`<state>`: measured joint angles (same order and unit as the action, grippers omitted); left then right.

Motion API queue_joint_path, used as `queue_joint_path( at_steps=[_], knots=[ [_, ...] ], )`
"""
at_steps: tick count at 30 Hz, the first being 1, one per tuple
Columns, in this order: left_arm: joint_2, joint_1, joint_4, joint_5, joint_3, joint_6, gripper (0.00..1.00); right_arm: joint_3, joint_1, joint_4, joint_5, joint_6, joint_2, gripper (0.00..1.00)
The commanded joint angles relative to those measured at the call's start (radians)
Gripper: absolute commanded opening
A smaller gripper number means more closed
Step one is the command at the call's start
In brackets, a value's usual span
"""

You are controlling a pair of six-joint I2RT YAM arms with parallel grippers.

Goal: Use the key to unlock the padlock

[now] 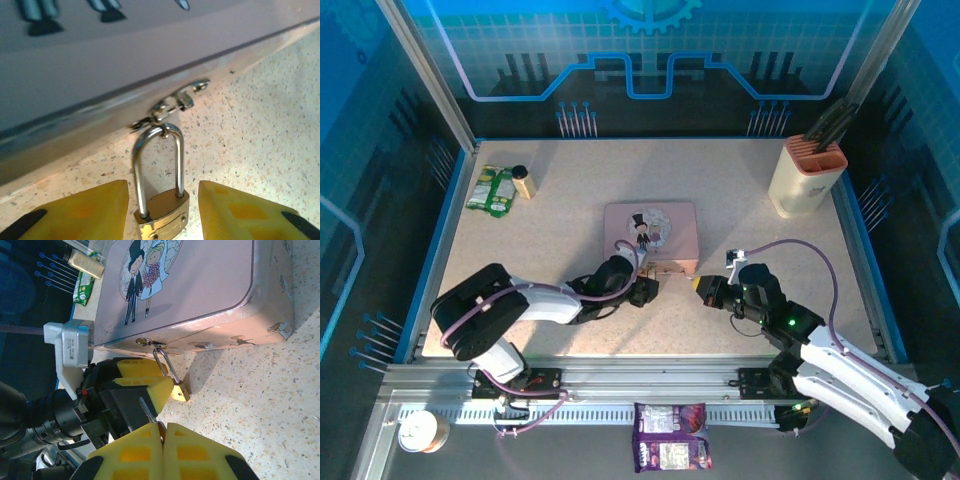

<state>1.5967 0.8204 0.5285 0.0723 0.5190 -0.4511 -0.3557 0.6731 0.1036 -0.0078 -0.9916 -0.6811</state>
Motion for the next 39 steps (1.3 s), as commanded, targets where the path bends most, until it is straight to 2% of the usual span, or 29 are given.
queue_joint_path(
  at_steps=[1,6,25,30,39],
  knots=[
    [-0.021,0.006,0.128,0.043,-0.031,-0.05,0.46,-0.032,-0.005,-0.017,-0.005,-0.013,0.005,0.0],
    [0.003,0.006,0.117,0.054,-0.032,-0.083,0.49,-0.033,-0.001,-0.014,-0.003,-0.015,0.007,0.0],
    [0.075,0.025,0.03,0.007,-0.003,-0.127,0.49,-0.047,0.034,-0.035,0.011,-0.019,-0.03,0.0],
    [0.097,0.027,0.024,0.003,0.019,-0.126,0.45,-0.056,0.04,-0.04,0.011,-0.015,-0.046,0.0],
    [0.073,0.029,0.025,0.019,0.009,-0.138,0.31,-0.056,0.044,-0.026,0.022,-0.021,-0.037,0.0]
  ],
)
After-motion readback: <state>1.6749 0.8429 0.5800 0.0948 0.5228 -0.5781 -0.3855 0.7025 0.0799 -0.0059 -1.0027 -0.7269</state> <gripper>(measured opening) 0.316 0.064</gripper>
